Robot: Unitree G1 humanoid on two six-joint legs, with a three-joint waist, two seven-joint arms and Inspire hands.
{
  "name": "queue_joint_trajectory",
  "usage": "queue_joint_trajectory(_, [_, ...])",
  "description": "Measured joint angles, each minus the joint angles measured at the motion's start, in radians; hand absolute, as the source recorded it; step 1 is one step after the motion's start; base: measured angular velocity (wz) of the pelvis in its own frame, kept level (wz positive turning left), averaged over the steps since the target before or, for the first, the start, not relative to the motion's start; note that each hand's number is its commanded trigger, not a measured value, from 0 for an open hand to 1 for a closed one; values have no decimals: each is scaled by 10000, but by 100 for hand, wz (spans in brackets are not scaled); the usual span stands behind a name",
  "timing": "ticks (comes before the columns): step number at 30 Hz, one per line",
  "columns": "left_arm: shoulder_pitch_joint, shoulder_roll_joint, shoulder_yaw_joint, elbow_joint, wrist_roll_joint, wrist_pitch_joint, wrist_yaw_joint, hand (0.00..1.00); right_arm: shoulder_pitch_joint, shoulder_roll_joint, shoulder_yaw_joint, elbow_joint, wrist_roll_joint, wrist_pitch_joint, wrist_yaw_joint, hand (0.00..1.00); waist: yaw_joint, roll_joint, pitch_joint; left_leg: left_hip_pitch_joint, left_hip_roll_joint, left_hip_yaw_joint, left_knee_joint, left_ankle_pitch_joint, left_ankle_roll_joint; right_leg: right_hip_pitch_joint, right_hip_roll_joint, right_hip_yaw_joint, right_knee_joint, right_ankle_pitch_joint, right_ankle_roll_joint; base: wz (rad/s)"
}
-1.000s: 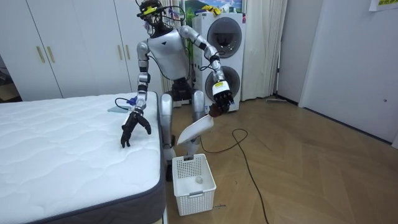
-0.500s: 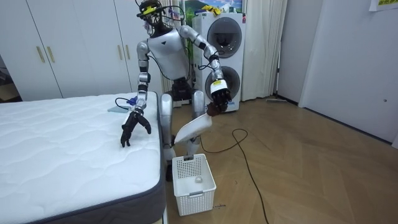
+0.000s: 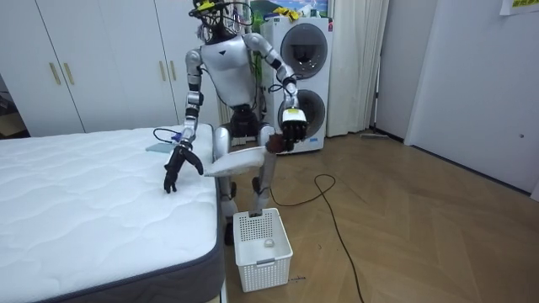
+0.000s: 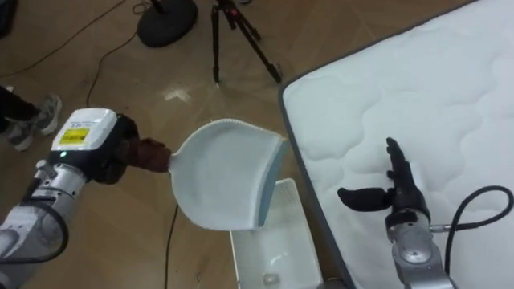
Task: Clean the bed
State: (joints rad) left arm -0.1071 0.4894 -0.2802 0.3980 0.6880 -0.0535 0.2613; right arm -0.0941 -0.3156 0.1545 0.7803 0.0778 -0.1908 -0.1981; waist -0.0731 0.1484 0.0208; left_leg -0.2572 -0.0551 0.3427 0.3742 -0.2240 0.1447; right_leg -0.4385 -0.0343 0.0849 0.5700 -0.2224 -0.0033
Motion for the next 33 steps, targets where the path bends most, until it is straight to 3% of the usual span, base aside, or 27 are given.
queue_joint_trajectory(3, [522,-891,17,145,-1001,-68,-363,100,288,221,108,378,433,200,70,0,-57,-347,-65,409,238,126,-2,-258,-90,493,358,313,-492,193,-13,-51])
queue_joint_trajectory(6, [774,-1329,-28,153,-1576,-227,-887,100,524,453,104,330,342,194,182,0,-266,-615,-85,663,315,281,-137,-349,-102,708,546,507,-843,388,35,-55])
queue_joint_trajectory(7, [813,-1483,-46,151,-1659,-232,-1024,100,723,516,104,215,345,193,248,0,-300,-709,-110,804,413,556,-181,-417,-89,767,567,408,-953,492,31,-61])
queue_joint_trajectory(10, [946,-1735,-55,147,-1997,-256,-1234,100,1021,593,112,102,322,345,301,0,-243,-825,-81,1233,505,1229,-380,-535,-81,895,559,104,-1089,678,-18,-80])
queue_joint_trajectory(12, [1031,-1838,-29,138,-2205,-304,-1388,100,1247,585,93,-83,318,439,331,0,-254,-881,-68,1608,550,2060,-658,-604,-66,882,549,-260,-1225,925,-94,-119])
queue_joint_trajectory(14, [1046,-1833,63,142,-2263,-335,-1459,100,1231,602,94,-118,356,520,357,0,-173,-912,-99,1811,717,2916,-1011,-601,-60,996,515,-1045,-1561,1350,-264,-128])
queue_joint_trajectory(15, [1072,-1868,112,143,-2269,-342,-1467,100,1226,598,82,-124,403,541,352,0,-12,-957,-75,2014,786,3560,-1180,-599,-57,1051,282,-1798,-1017,1061,-275,-132])
queue_joint_trajectory(16, [1198,-1961,110,116,-2534,-346,-1502,100,1227,551,3,-147,406,545,343,0,35,-958,-101,2350,776,4099,-1470,-589,-74,1281,-113,-2461,-170,526,-143,-136])
queue_joint_trajectory(17, [1226,-1999,107,102,-2725,-349,-1582,100,1208,527,-39,-153,414,534,317,0,91,-955,-102,2467,773,4352,-1580,-580,-89,1450,-334,-2696,78,244,-128,-142])
queue_joint_trajectory(18, [1229,-2068,108,76,-3103,-355,-1685,100,1157,507,-137,-149,417,518,260,0,223,-998,-96,2646,764,5033,-1733,-581,-94,1766,-884,-2987,427,-94,66,-139])
queue_joint_trajectory(19, [1236,-2052,128,30,-3445,-370,-1700,100,1150,515,-184,-151,396,483,247,0,286,-1098,-136,2711,758,5409,-1773,-595,-118,2202,-1312,-3097,633,-289,351,-128])
queue_joint_trajectory(21, [1257,-2027,316,10,-3883,-399,-1700,100,1167,523,-185,-238,445,482,244,0,367,-1291,-160,2750,769,6049,-1712,-610,-153,2916,-1783,-3123,595,-349,557,-113])
queue_joint_trajectory(22, [1267,-2028,466,10,-4028,-393,-1691,100,1174,528,-185,-290,514,476,244,0,467,-1466,-166,2742,781,6381,-1612,-617,-167,3372,-1984,-3182,175,-155,690,-121])
queue_joint_trajectory(23, [1267,-2034,560,11,-4030,-388,-1684,100,1166,527,-188,-293,504,462,250,0,545,-1559,-166,2723,788,6367,-1504,-618,-168,3561,-2075,-3202,-237,-136,829,-147])
queue_joint_trajectory(24, [1307,-2059,729,18,-4029,-386,-1680,100,1119,523,-202,-297,383,448,263,0,825,-1630,-133,2598,810,5337,-1264,-599,-199,3660,-2058,-3134,-910,-196,1018,-185])
queue_joint_trajectory(25, [1491,-2073,886,18,-4037,-391,-1677,100,1104,513,-197,-381,303,448,283,0,1069,-1588,-129,2425,797,3755,-907,-585,-218,3737,-1953,-3058,-1306,-201,1024,-189])
queue_joint_trajectory(26, [1606,-2076,983,18,-4046,-391,-1680,100,1127,522,-183,-508,249,445,293,0,1034,-1519,-164,2327,825,3305,-730,-583,-222,3928,-1878,-3062,-1576,-173,1037,-148])
queue_joint_trajectory(27, [1693,-2063,1115,17,-4048,-392,-1715,100,1232,531,-199,-767,72,368,295,0,816,-1403,-193,2225,928,2848,-484,-592,-243,4270,-1768,-3223,-2261,-16,1209,-63])
queue_joint_trajectory(28, [1666,-2025,1228,17,-4071,-411,-1788,100,1250,577,-218,-854,-127,363,325,0,400,-1376,-204,2128,1030,2773,-317,-610,-287,4449,-1706,-3496,-2663,59,1344,-32])
queue_joint_trajectory(29, [1641,-2026,1233,13,-4134,-416,-1800,100,1252,592,-244,-852,-197,367,356,0,237,-1355,-202,2108,1095,2771,-293,-628,-342,4437,-1660,-3553,-2689,78,1345,-6])
queue_joint_trajectory(31, [1665,-2050,1203,9,-4233,-570,-1967,100,1301,691,-380,-856,-378,368,503,0,-163,-1370,-195,2007,1364,2794,-236,-589,-474,4286,-1458,-3612,-2642,177,1178,-15])
queue_joint_trajectory(33, [1684,-2053,1170,9,-4234,-593,-2189,100,1330,698,-473,-860,-389,368,515,0,-288,-1379,-186,1976,1514,2823,-210,-534,-579,4156,-1339,-3612,-2602,235,1052,-15])
